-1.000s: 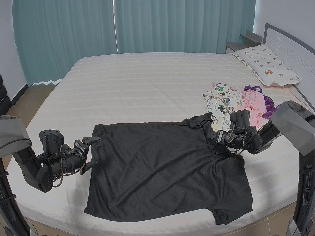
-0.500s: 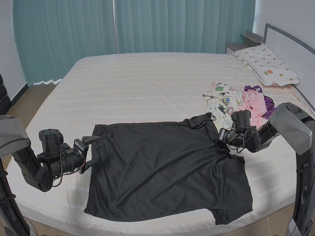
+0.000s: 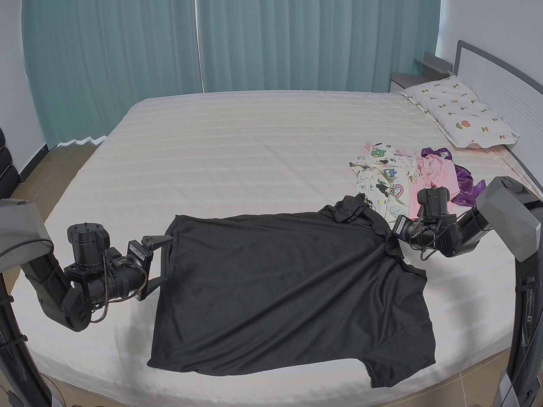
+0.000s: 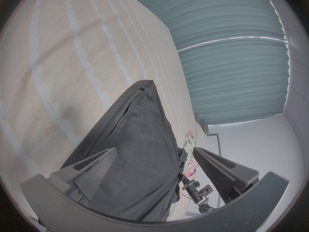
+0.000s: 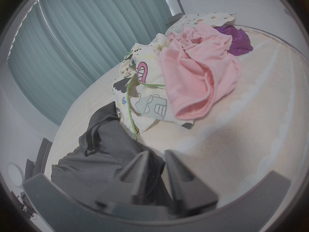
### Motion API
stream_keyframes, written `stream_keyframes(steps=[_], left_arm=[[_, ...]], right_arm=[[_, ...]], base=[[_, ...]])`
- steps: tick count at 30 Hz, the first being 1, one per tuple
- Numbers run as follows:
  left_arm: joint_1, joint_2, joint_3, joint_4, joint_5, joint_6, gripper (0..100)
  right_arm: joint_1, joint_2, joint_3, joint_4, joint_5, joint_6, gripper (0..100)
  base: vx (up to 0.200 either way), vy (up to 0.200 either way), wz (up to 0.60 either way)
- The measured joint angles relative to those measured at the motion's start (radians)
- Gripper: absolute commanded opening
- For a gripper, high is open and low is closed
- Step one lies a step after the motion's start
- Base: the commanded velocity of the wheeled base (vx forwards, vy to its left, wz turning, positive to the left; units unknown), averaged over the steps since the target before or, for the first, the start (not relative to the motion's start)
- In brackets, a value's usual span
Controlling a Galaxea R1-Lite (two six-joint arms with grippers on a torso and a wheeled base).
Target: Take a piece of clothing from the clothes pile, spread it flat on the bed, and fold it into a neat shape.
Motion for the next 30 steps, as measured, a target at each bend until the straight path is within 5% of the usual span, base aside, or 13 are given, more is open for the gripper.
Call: stream_keyframes(steps=[11, 16, 30], left_arm=[[-0.001, 0.001, 0.0, 0.0, 0.0, 0.0, 100], [-0.001, 0.002, 0.0, 0.0, 0.0, 0.0, 100], [-0.001, 0.003, -0.004, 0.0, 0.0, 0.0, 100]], right_arm=[[-0.03, -0.023, -0.034, 0.005, -0.001, 0.081, 100], [0.014, -0.073, -0.014, 0.013, -0.006, 0.096, 100], [0.073, 0.009, -0.01, 0.043, -0.16, -0.114, 100]], base=[[0.0, 0.0, 0.0], [0.0, 0.0, 0.0], [0.0, 0.0, 0.0]])
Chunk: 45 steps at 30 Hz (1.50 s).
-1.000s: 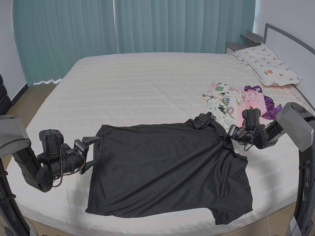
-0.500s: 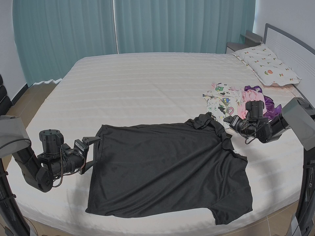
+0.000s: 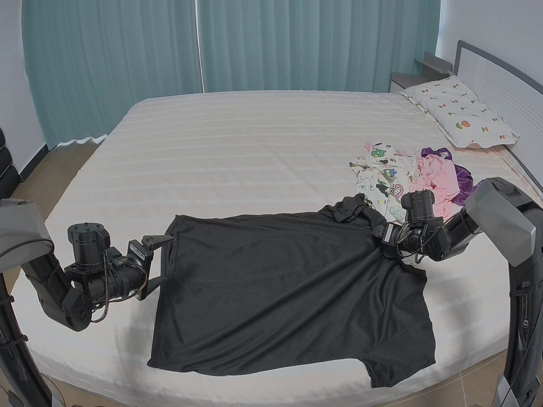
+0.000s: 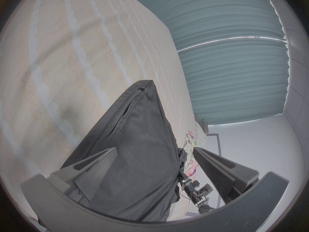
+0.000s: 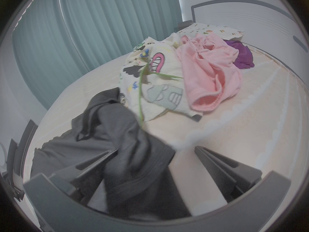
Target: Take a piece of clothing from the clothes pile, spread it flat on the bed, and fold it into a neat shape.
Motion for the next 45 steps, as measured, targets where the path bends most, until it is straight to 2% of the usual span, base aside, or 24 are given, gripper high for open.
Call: stream_keyframes(steps=[5, 10, 16, 27, 38, 45], left_arm=[[-0.001, 0.003, -0.001, 0.0, 0.0, 0.0, 100], [-0.004, 0.007, -0.002, 0.0, 0.0, 0.0, 100], [-0.017, 0.02, 0.002, 0.0, 0.002, 0.002, 100], [-0.021, 0.03, 0.002, 0.0, 0.002, 0.003, 100], [-0.021, 0.039, 0.01, 0.002, 0.004, 0.008, 100], [-0.007, 0.028, 0.07, 0.007, 0.007, 0.066, 100]], right_arm=[[-0.06, 0.019, -0.017, -0.006, 0.0, 0.006, 100], [-0.116, 0.02, -0.022, -0.018, 0.012, 0.065, 100], [-0.165, 0.016, -0.022, -0.022, 0.091, 0.123, 100], [-0.24, 0.029, -0.089, -0.021, 0.109, 0.207, 100], [-0.213, -0.033, -0.081, -0.011, 0.171, 0.321, 100], [-0.209, -0.108, -0.042, 0.02, 0.18, 0.332, 100]], base=[[0.0, 0.0, 0.0], [0.0, 0.0, 0.0], [0.0, 0.0, 0.0], [0.0, 0.0, 0.0], [0.0, 0.0, 0.0], [0.0, 0.0, 0.0]])
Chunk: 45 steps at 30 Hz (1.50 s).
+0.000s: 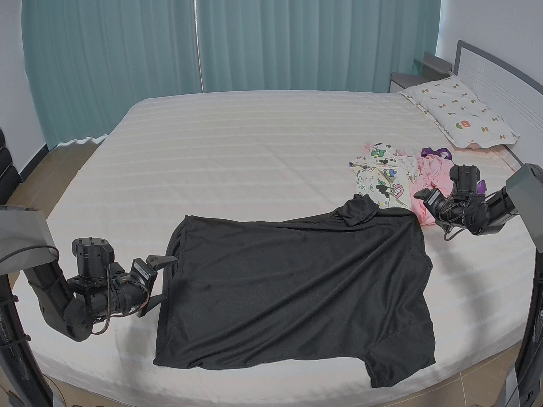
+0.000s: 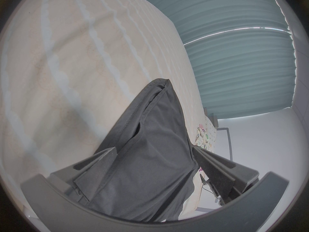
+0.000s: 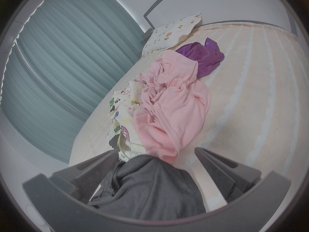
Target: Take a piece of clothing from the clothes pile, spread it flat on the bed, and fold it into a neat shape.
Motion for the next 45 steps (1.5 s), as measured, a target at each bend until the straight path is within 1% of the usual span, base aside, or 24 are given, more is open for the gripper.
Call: stream_keyframes(steps=[6, 10, 14, 17, 23, 30, 34, 35, 40, 45], left_arm=[[0.009, -0.047, 0.104, 0.0, 0.0, 0.046, 100], [0.009, -0.069, 0.177, -0.003, 0.001, 0.13, 100], [-0.016, -0.088, 0.244, -0.002, 0.006, 0.171, 100], [-0.052, -0.098, 0.283, 0.002, 0.045, 0.189, 100], [-0.136, -0.096, 0.317, 0.026, 0.174, 0.207, 100], [-0.221, -0.083, 0.349, 0.034, 0.212, 0.206, 100], [-0.243, -0.072, 0.357, 0.033, 0.234, 0.206, 100], [-0.245, -0.068, 0.357, 0.031, 0.236, 0.206, 0], [-0.245, -0.054, 0.358, 0.031, 0.239, 0.206, 0], [-0.238, -0.049, 0.372, 0.034, 0.255, 0.208, 0]], right_arm=[[0.022, -0.069, 0.086, 0.003, 0.001, -0.003, 100], [0.047, -0.105, 0.143, -0.003, 0.0, -0.003, 100], [0.073, -0.129, 0.196, -0.008, -0.002, -0.003, 100], [0.08, -0.146, 0.225, -0.011, -0.002, -0.001, 100], [0.08, -0.179, 0.274, -0.014, -0.002, -0.001, 100], [0.079, -0.209, 0.321, -0.054, 0.0, -0.004, 100], [0.078, -0.217, 0.335, -0.062, 0.0, -0.002, 100], [0.078, -0.219, 0.337, -0.062, 0.001, -0.002, 100], [0.08, -0.221, 0.342, -0.063, 0.005, 0.001, 100], [0.086, -0.22, 0.342, -0.063, 0.027, 0.003, 100]], base=[[0.0, 0.0, 0.0], [0.0, 0.0, 0.0], [0.0, 0.0, 0.0], [0.0, 0.0, 0.0], [0.0, 0.0, 0.0], [0.0, 0.0, 0.0], [0.0, 0.0, 0.0], [0.0, 0.0, 0.0], [0.0, 0.0, 0.0], [0.0, 0.0, 0.0]])
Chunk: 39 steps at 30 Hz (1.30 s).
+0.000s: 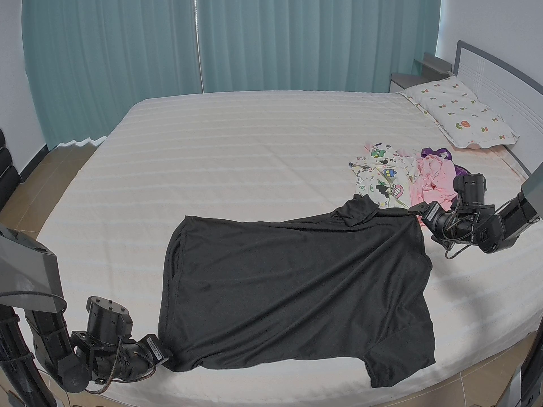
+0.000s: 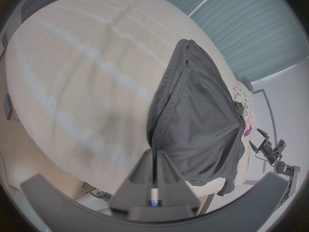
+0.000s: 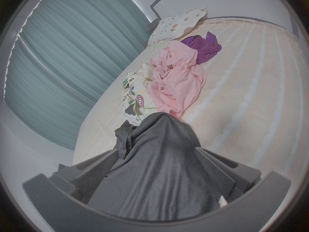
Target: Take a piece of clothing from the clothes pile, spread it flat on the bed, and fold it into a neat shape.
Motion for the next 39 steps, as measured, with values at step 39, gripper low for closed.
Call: stream_keyframes(steps=[39], left_arm=[[0.17, -0.131, 0.004, 0.295, -0.076, 0.129, 0]], right_arm=[[0.21, 0.317, -0.696, 0.393, -0.006, 0.147, 100]], base=[[0.0, 0.0, 0.0]])
